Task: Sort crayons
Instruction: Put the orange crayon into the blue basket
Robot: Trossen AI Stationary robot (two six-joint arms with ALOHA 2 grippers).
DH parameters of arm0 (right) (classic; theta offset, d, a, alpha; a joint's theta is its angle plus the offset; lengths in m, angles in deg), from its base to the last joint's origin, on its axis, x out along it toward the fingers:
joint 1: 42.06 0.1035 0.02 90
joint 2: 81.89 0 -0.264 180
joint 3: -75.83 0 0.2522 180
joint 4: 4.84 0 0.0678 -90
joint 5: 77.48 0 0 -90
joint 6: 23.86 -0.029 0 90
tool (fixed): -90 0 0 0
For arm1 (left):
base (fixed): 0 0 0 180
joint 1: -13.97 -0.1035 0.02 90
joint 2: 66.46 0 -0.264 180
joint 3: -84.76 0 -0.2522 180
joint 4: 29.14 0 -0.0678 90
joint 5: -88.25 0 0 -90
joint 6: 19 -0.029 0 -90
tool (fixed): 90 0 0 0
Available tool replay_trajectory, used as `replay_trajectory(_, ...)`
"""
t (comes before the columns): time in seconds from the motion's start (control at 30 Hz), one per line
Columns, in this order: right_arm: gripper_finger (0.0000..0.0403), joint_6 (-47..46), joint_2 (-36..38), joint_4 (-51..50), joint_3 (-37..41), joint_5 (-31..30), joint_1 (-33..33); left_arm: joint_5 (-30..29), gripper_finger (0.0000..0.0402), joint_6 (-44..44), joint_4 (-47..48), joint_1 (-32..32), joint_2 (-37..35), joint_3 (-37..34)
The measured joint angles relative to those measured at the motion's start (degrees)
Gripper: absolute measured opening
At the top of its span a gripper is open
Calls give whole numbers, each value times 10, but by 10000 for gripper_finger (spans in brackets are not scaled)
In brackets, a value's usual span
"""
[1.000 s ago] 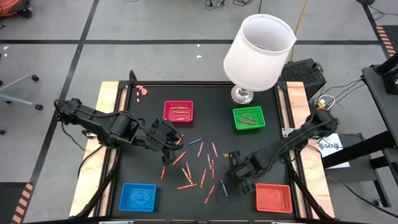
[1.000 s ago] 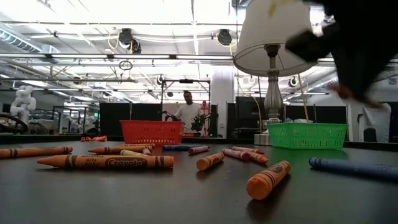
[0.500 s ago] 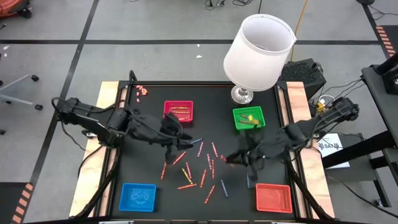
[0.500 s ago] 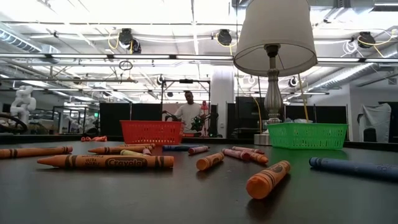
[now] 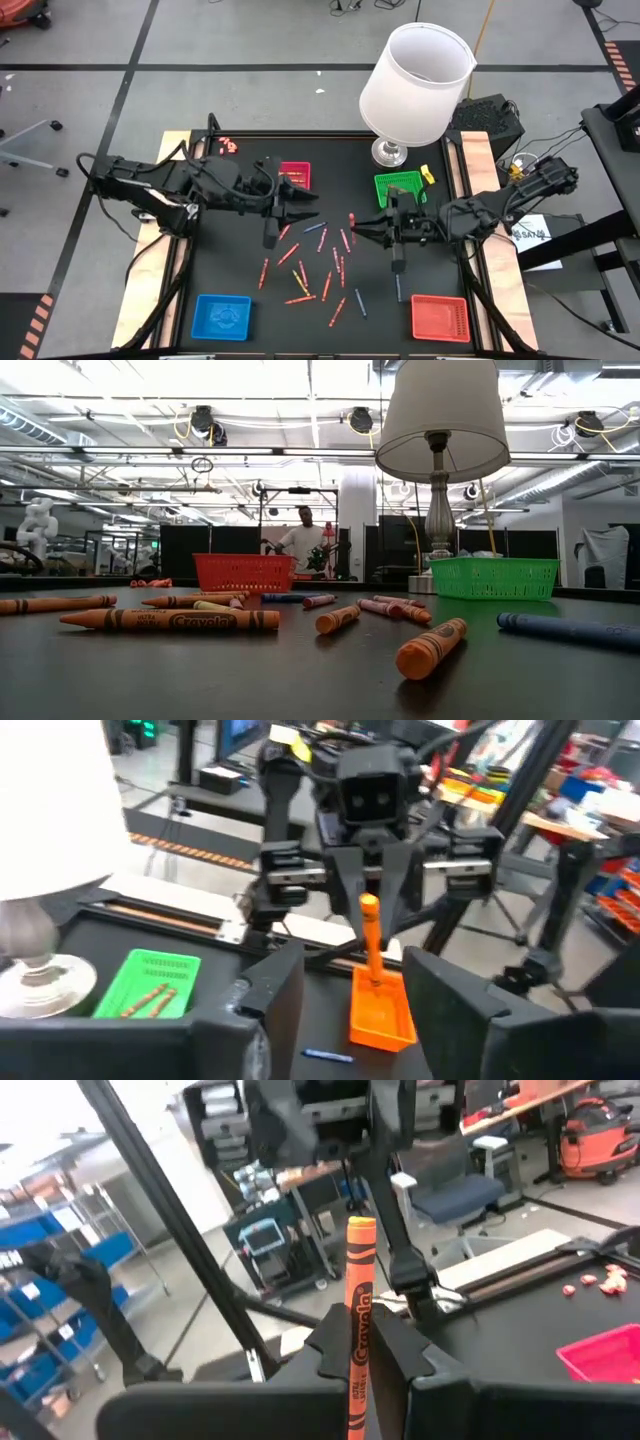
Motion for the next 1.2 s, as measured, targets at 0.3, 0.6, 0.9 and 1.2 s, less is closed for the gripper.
replay_trajectory(0.3, 0, 45, -34, 102, 0, -1, -17, 27, 258, 73, -1, 7, 0, 0)
replay_trajectory(0.6, 0, 63, -40, 135, 0, 0, -37, 49, 253, 106, -44, 20, 54, -1)
replay_trajectory(0.9, 0, 74, -40, 147, 0, 1, -43, 36, 248, 165, -87, 20, 91, -1)
replay_trajectory(1.2, 0, 75, -40, 146, 0, 0, -43, 17, 248, 166, -75, 20, 89, -1)
